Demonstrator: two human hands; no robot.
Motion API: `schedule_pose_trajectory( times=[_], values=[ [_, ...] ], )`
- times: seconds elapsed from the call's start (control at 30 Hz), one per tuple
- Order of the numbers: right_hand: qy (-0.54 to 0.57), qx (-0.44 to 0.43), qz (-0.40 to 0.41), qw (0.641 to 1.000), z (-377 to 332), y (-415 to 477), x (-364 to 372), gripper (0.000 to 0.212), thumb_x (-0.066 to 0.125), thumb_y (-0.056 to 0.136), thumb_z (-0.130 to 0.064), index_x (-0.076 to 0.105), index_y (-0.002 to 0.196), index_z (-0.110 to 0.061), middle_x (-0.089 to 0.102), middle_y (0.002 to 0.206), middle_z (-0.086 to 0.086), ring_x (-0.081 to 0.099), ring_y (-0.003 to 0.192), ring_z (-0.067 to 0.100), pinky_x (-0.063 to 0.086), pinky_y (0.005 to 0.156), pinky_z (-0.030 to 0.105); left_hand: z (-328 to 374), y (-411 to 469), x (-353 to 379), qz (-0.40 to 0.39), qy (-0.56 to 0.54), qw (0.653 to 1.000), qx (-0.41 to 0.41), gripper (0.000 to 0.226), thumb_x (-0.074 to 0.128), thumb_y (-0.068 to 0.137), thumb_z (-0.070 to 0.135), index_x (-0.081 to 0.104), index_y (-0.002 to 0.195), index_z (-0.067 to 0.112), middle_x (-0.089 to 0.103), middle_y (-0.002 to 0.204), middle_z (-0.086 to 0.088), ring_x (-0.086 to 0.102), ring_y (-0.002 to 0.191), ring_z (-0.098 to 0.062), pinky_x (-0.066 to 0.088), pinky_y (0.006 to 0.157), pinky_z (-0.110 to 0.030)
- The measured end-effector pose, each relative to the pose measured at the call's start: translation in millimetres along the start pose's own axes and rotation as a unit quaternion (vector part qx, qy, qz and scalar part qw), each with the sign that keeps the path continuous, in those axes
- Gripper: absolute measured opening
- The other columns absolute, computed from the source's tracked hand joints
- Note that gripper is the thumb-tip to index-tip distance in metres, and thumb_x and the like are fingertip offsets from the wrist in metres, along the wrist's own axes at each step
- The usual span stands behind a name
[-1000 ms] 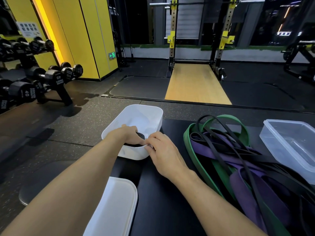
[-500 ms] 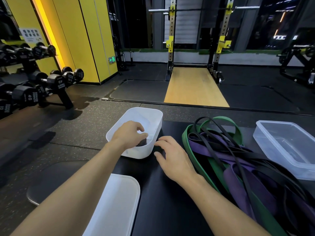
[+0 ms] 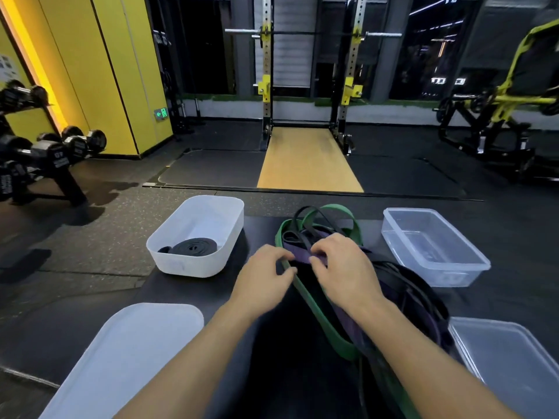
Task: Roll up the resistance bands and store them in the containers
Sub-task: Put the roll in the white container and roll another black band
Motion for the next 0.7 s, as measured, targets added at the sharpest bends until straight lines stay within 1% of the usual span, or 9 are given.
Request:
schedule_pose_trajectory(
  times=[0.07,0.13,0.2,0.27,0.33,0.43,0.5,0.6,0.7],
  values=[
    [-0.044,0.031,-0.008,0.999,18,-3,-17,0.021,0.063,0.096,-0.038,0.072,0.109,-0.024,0.060,0.111,-0.004,0.056,0.110,0.022,0.050,0.093,0.038,3,-10,23,-0.046,-0.038,0.997,-0.055,0.032,0.070,0.095,0.036,0.069,0.126,0.026,0.062,0.126,0.005,0.062,0.108,-0.009,0.047,0.103,-0.032],
    [-0.093,0.071,-0.043,0.992,36,-7,-26,0.031,0.059,0.097,-0.048,0.071,0.115,-0.025,0.058,0.119,-0.001,0.053,0.115,0.025,0.047,0.098,0.039,12,-22,44,-0.094,-0.067,0.990,-0.079,0.044,0.065,0.098,0.043,0.061,0.138,0.024,0.051,0.140,0.002,0.058,0.114,-0.010,0.042,0.103,-0.023],
    [-0.131,0.103,-0.090,0.982,52,-13,-26,0.040,0.051,0.100,-0.054,0.068,0.119,-0.024,0.057,0.125,0.002,0.050,0.120,0.027,0.046,0.101,0.042,22,-33,60,-0.122,-0.092,0.984,-0.095,0.054,0.058,0.101,0.050,0.050,0.148,0.025,0.030,0.159,0.001,0.047,0.135,-0.013,0.031,0.103,-0.017],
    [-0.113,0.132,-0.127,0.977,63,-19,-24,0.043,0.044,0.103,-0.053,0.068,0.118,-0.021,0.058,0.124,0.006,0.051,0.121,0.030,0.048,0.099,0.043,29,-39,73,-0.140,-0.129,0.975,-0.118,0.063,0.055,0.100,0.057,0.041,0.155,0.029,0.006,0.169,0.002,0.031,0.151,-0.015,0.024,0.103,-0.018],
    [-0.079,0.140,-0.133,0.978,67,-24,-22,0.040,0.039,0.106,-0.046,0.065,0.118,-0.017,0.059,0.123,0.009,0.055,0.119,0.032,0.050,0.094,0.043,34,-43,81,-0.138,-0.169,0.964,-0.155,0.075,0.055,0.095,0.067,0.033,0.159,0.035,-0.004,0.172,0.002,0.029,0.154,-0.019,0.027,0.106,-0.025],
    [-0.067,0.144,-0.115,0.981,73,-25,-24,0.035,0.036,0.110,-0.033,0.053,0.136,-0.018,0.051,0.133,0.008,0.059,0.114,0.033,0.048,0.086,0.041,33,-40,82,-0.093,-0.208,0.953,-0.200,0.105,0.056,0.072,0.091,0.026,0.160,0.041,0.013,0.171,-0.001,0.025,0.155,-0.023,0.027,0.122,-0.039],
    [-0.079,0.140,-0.125,0.979,77,-22,-21,0.037,0.037,0.110,-0.028,0.045,0.145,-0.019,0.041,0.146,0.005,0.059,0.116,0.034,0.048,0.085,0.041,31,-37,83,-0.083,-0.204,0.950,-0.221,0.111,0.058,0.068,0.093,0.022,0.161,0.043,0.021,0.170,-0.001,0.019,0.157,-0.029,0.024,0.125,-0.048],
    [-0.071,0.130,-0.150,0.977,76,-15,-17,0.046,0.046,0.106,-0.026,0.041,0.152,-0.022,0.042,0.150,0.003,0.056,0.124,0.032,0.050,0.094,0.043,34,-31,92,-0.103,-0.247,0.936,-0.230,0.101,0.070,0.080,0.073,0.020,0.161,0.042,0.035,0.164,0.006,0.030,0.152,-0.024,0.030,0.121,-0.040],
    [-0.053,0.130,-0.131,0.981,74,-10,-18,0.044,0.052,0.102,-0.025,0.050,0.145,-0.021,0.052,0.130,0.003,0.060,0.113,0.030,0.052,0.089,0.041,40,-25,102,-0.115,-0.323,0.911,-0.228,0.086,0.071,0.091,0.030,0.022,0.162,0.037,0.053,0.148,0.009,0.055,0.128,-0.008,0.045,0.095,-0.019]
  ],
)
Point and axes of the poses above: each hand's wrist, its own y-axis towards the middle knuckle, its own x-axis out of the palm, z = x × y, the point moved 6 cm from there along y, towards the middle knuckle
